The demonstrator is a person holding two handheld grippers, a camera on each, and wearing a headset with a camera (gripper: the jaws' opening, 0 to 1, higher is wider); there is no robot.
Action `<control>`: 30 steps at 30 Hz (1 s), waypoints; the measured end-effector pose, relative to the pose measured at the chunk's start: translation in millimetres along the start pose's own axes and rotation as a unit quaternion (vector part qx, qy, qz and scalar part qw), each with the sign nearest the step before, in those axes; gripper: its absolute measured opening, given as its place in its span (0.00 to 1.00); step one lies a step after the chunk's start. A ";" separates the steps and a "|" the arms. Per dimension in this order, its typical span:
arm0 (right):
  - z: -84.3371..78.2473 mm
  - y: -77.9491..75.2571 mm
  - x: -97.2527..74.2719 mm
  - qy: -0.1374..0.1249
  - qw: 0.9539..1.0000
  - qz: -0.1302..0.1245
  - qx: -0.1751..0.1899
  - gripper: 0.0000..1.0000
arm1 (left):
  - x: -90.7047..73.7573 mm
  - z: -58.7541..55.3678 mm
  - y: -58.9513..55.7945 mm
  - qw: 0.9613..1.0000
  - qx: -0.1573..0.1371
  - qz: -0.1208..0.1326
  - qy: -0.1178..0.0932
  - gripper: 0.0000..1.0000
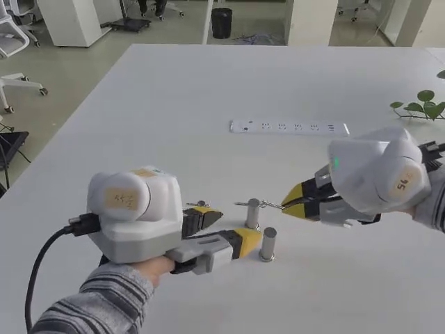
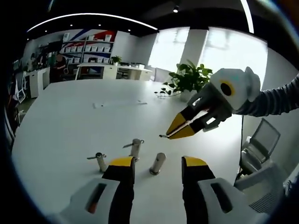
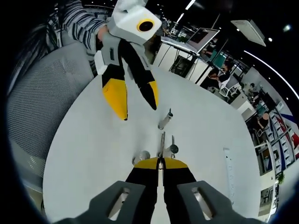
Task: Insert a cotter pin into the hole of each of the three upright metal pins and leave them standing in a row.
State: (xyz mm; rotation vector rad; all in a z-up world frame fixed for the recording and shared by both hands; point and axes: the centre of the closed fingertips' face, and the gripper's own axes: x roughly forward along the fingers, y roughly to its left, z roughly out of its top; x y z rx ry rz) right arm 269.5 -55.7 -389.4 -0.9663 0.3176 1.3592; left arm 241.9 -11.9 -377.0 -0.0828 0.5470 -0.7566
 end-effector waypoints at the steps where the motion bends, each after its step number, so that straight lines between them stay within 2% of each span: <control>1: 1.9 1.2 0.4 -0.002 1.000 0.001 -0.004 0.00 | 0.8 0.3 -0.2 1.000 -0.001 -0.001 0.001 0.35; 10: 18.7 10.6 4.4 -0.019 0.999 0.004 -0.033 0.00 | 4.9 2.6 -2.7 1.000 -0.027 -0.009 -0.002 0.23; 12: 21.3 11.8 4.9 -0.021 0.999 0.005 -0.038 0.00 | 5.9 6.5 -6.2 0.998 -0.060 -0.022 -0.014 0.21; 17: 28.0 11.2 4.4 -0.028 0.999 0.000 -0.043 0.00 | 6.7 13.3 -6.3 0.995 -0.086 -0.030 -0.031 0.15; 30: 36.4 13.1 3.8 -0.033 0.998 -0.005 -0.053 0.00 | 6.5 14.8 -8.8 0.994 -0.096 -0.033 -0.037 0.03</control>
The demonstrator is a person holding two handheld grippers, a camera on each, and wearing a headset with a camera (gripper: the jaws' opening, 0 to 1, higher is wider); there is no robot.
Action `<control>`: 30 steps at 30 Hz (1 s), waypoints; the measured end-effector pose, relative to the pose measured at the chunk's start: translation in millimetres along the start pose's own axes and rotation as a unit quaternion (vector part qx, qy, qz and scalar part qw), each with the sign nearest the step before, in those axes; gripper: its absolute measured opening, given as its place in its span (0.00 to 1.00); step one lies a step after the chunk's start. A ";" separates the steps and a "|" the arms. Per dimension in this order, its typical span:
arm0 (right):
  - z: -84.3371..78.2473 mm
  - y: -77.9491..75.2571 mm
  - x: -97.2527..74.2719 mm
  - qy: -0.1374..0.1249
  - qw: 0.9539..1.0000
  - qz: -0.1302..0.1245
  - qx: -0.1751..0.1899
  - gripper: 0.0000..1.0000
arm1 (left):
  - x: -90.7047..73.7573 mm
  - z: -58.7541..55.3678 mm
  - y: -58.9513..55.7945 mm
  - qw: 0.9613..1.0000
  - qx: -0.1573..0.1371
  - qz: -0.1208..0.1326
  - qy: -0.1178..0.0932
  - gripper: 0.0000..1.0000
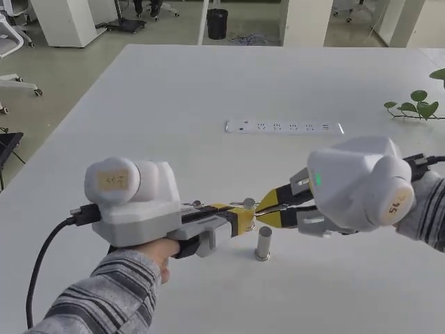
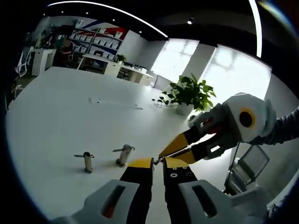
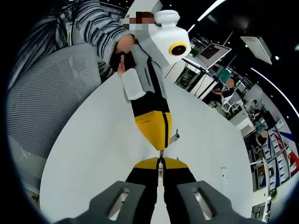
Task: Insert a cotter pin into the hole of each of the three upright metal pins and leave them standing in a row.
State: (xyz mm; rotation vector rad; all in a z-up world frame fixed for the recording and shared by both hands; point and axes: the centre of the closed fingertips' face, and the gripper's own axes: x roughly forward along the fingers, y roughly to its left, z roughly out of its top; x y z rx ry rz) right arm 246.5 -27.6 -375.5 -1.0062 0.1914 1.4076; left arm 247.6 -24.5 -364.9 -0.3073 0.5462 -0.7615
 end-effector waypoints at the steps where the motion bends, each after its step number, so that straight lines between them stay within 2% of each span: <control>1: 0.2 0.1 0.2 -0.001 1.000 0.000 0.001 0.00 | 0.1 0.1 0.4 1.000 0.000 0.000 0.000 0.01; 8: 0.5 -0.4 -0.2 -0.001 1.000 -0.005 0.004 0.00 | 1.1 0.2 0.1 1.000 -0.014 -0.004 -0.002 0.00; 11: -0.1 -0.5 -0.6 -0.002 1.000 -0.005 0.018 0.00 | 1.4 0.2 -2.2 1.000 -0.017 -0.011 -0.007 0.00; 16: 0.6 0.4 -1.4 -0.014 0.998 -0.003 0.067 0.00 | 0.7 0.2 -3.3 1.000 0.001 -0.017 -0.007 0.00; 19: 0.2 -0.4 -1.7 -0.030 0.992 -0.001 0.124 0.00 | -0.2 -0.2 -3.8 1.000 0.014 -0.020 -0.006 0.00; 20: 0.1 1.0 -1.9 -0.035 0.989 0.005 0.142 0.01 | -0.8 -0.8 -4.5 1.000 0.021 -0.023 -0.005 0.00; 21: -0.9 2.5 -2.2 -0.039 0.984 0.011 0.174 0.04 | -1.3 -0.8 -4.5 0.999 0.026 -0.025 -0.005 0.00; 23: -4.0 2.3 -2.6 -0.046 0.976 0.012 0.214 0.07 | -2.9 -1.6 -4.6 0.999 0.044 -0.027 -0.005 0.00; 24: -4.3 2.7 -2.7 -0.048 0.974 0.014 0.222 0.08 | -3.7 -2.4 -4.7 0.998 0.056 -0.031 -0.004 0.00; 27: -7.8 0.8 -3.7 -0.071 0.956 0.027 0.284 0.08 | -5.2 -6.0 -3.6 0.997 0.075 -0.035 0.000 0.00; 29: -7.7 2.9 -5.3 -0.088 0.942 0.038 0.322 0.08 | -6.7 -7.7 -5.3 0.996 0.083 -0.044 -0.002 0.00; 30: -6.2 5.0 -6.2 -0.093 0.938 0.042 0.331 0.08 | -7.3 -8.2 -6.2 0.995 0.085 -0.048 -0.004 0.00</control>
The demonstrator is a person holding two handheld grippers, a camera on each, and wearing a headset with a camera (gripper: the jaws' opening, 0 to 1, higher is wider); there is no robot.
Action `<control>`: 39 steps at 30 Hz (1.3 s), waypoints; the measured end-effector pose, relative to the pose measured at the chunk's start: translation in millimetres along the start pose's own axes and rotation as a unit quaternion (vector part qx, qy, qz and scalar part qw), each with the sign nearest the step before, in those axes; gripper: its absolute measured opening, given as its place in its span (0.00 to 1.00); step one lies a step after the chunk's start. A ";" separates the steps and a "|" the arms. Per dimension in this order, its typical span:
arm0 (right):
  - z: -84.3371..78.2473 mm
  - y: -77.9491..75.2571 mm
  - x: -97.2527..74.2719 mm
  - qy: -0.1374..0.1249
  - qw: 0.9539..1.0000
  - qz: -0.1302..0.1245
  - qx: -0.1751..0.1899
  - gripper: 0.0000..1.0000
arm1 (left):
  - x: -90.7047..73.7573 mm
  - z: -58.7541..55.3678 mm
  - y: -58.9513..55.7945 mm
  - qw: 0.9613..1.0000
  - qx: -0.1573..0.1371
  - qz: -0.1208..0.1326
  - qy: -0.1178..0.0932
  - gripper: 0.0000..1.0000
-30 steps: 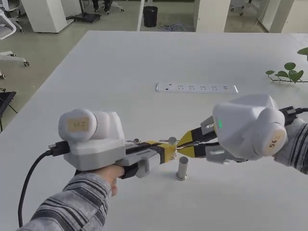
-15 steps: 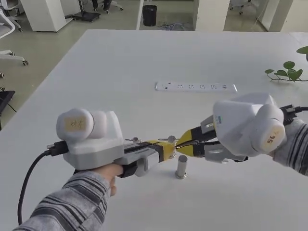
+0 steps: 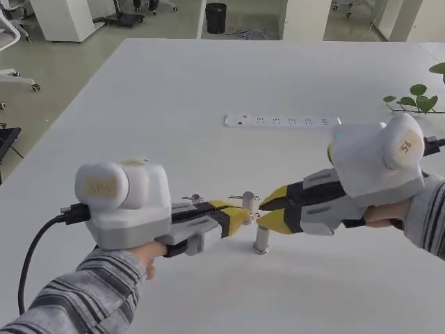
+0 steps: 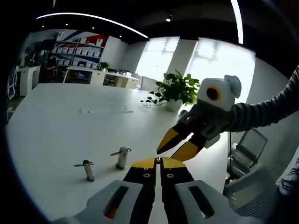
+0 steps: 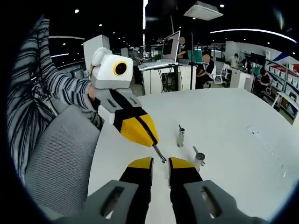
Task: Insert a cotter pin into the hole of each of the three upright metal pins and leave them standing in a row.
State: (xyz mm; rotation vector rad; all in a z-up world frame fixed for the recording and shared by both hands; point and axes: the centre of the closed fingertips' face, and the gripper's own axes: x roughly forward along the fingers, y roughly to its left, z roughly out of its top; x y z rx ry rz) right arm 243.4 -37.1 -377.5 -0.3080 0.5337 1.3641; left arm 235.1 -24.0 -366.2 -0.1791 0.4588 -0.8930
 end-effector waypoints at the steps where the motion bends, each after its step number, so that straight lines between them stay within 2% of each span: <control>1: 0.1 0.9 -1.0 -0.005 1.000 0.002 0.006 0.09 | -0.7 -0.6 -1.1 1.000 0.004 -0.005 -0.001 0.00; 3: -1.4 4.7 -2.8 -0.007 1.000 0.010 0.016 0.10 | -2.3 -1.6 -4.0 1.000 0.016 -0.015 -0.002 0.00; 5: -3.6 8.9 -4.6 -0.008 0.999 0.017 0.026 0.10 | -4.0 -2.3 -8.2 0.999 0.016 -0.030 -0.005 0.00; 9: -3.6 20.5 -7.4 -0.020 0.997 0.041 0.057 0.11 | -6.8 -3.7 -13.0 0.999 0.021 -0.045 -0.004 0.00; 18: -8.2 38.5 -4.4 -0.017 0.994 0.074 0.075 0.10 | -9.9 -3.8 -26.5 0.996 0.030 -0.080 -0.006 0.00; 26: -5.6 41.8 -3.7 -0.025 0.992 0.085 0.086 0.05 | -11.2 -1.3 -31.0 0.995 0.031 -0.095 -0.010 0.00; 29: -3.1 44.0 -5.1 -0.031 0.992 0.090 0.082 0.01 | -11.1 -1.5 -32.9 0.994 0.031 -0.101 -0.010 0.00; 33: -2.0 45.5 -7.6 -0.030 0.994 0.088 0.065 0.01 | -11.4 -1.9 -34.3 0.994 0.030 -0.103 -0.010 0.00; 36: -2.6 47.1 -9.4 -0.024 0.995 0.090 0.028 0.00 | -12.1 -3.4 -36.1 0.994 0.034 -0.105 -0.009 0.00; 39: -5.9 47.9 -9.7 -0.007 0.996 0.090 -0.005 0.00 | -11.6 -7.3 -36.8 0.994 0.037 -0.105 0.000 0.00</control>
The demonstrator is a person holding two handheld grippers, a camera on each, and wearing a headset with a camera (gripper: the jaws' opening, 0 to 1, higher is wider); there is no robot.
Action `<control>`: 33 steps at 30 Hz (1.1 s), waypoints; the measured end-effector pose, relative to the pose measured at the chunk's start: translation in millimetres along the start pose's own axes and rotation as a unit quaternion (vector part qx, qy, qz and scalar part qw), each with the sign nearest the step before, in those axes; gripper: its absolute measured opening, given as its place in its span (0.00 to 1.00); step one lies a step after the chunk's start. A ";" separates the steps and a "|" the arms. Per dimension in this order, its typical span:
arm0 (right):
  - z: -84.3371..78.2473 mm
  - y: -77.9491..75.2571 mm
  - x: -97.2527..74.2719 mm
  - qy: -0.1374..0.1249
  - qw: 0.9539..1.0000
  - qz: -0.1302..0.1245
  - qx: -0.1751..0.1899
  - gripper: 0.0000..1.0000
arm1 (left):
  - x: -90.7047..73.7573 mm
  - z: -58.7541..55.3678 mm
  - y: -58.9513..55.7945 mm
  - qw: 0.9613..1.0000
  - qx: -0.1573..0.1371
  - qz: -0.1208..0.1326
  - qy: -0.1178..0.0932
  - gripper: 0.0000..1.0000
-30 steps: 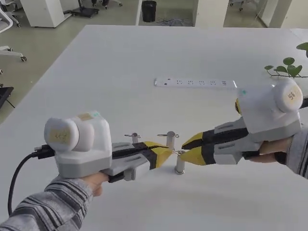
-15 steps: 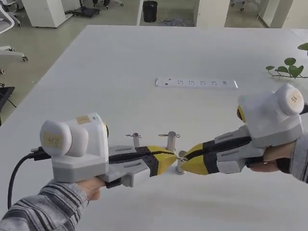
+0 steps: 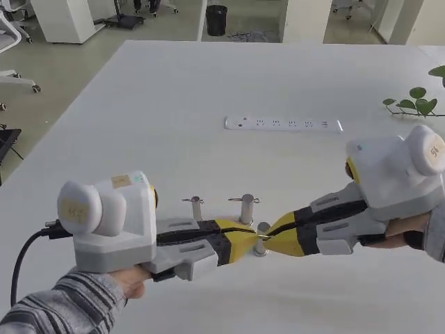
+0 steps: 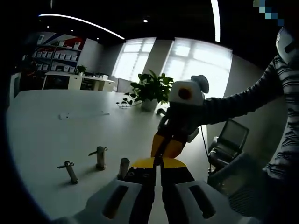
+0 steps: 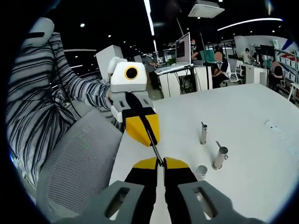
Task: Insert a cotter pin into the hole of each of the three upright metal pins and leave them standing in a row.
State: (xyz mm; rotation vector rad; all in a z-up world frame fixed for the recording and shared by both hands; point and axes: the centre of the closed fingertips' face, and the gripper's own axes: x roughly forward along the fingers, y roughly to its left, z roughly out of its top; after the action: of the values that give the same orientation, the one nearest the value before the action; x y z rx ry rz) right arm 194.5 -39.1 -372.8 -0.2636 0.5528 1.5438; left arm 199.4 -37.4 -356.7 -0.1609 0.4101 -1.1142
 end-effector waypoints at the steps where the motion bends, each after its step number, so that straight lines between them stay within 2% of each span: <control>1: -0.5 -1.2 0.1 0.004 1.000 -0.004 -0.010 0.00 | 0.5 -1.6 0.8 1.000 0.006 0.006 0.003 0.00; 3: -3.3 -0.3 0.2 0.021 0.999 -0.003 -0.034 0.00 | 1.1 -3.9 1.0 1.000 0.012 0.009 0.009 0.01; 4: -3.8 -1.3 0.3 0.028 0.999 -0.009 -0.046 0.00 | 0.6 -4.6 7.7 0.999 0.024 0.031 0.011 0.02; 5: -4.0 -2.1 0.3 0.033 0.998 -0.010 -0.061 0.00 | 0.7 -3.2 9.6 0.999 0.036 0.039 0.006 0.03; 6: -4.3 -0.4 0.7 0.038 0.997 -0.009 -0.063 0.00 | 1.6 -4.8 6.1 0.999 0.031 0.033 0.008 0.04; 10: -4.5 -3.6 -0.2 0.046 0.996 -0.015 -0.077 0.00 | 2.9 -6.8 9.8 0.998 0.041 0.052 0.012 0.05; 13: -4.3 -7.9 -2.3 0.050 0.995 -0.024 -0.083 0.00 | 3.3 -9.2 10.9 0.997 0.046 0.060 0.016 0.09; 16: -5.0 -11.0 -5.0 0.054 0.994 -0.030 -0.087 0.00 | 3.0 -9.6 16.6 0.995 0.054 0.078 0.013 0.13; 20: -9.4 -17.9 -9.4 0.063 0.993 -0.042 -0.087 0.00 | 3.6 -11.0 24.1 0.992 0.069 0.108 0.014 0.16; 21: -12.8 -24.1 -11.7 0.065 0.993 -0.046 -0.086 0.00 | 4.0 -11.3 25.2 0.991 0.068 0.113 0.014 0.17; 25: -18.1 -29.9 -15.2 0.076 0.991 -0.055 -0.091 0.00 | 6.4 -15.8 34.4 0.987 0.068 0.143 0.016 0.21; 29: -23.8 -36.8 -19.2 0.087 0.990 -0.063 -0.096 0.00 | 9.5 -22.4 43.0 0.983 0.060 0.174 0.019 0.22; 30: -26.1 -39.6 -20.6 0.090 0.989 -0.065 -0.096 0.00 | 11.2 -23.8 43.1 0.983 0.059 0.175 0.019 0.22; 33: -31.8 -46.9 -24.0 0.100 0.987 -0.070 -0.100 0.00 | 15.1 -32.7 48.5 0.978 0.070 0.193 0.038 0.18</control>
State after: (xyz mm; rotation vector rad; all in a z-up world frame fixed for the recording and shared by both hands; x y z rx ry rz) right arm 236.7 -77.1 -396.4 -0.6050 0.5231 1.4449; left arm 232.7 -27.2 -406.1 0.0851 0.4089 -0.7629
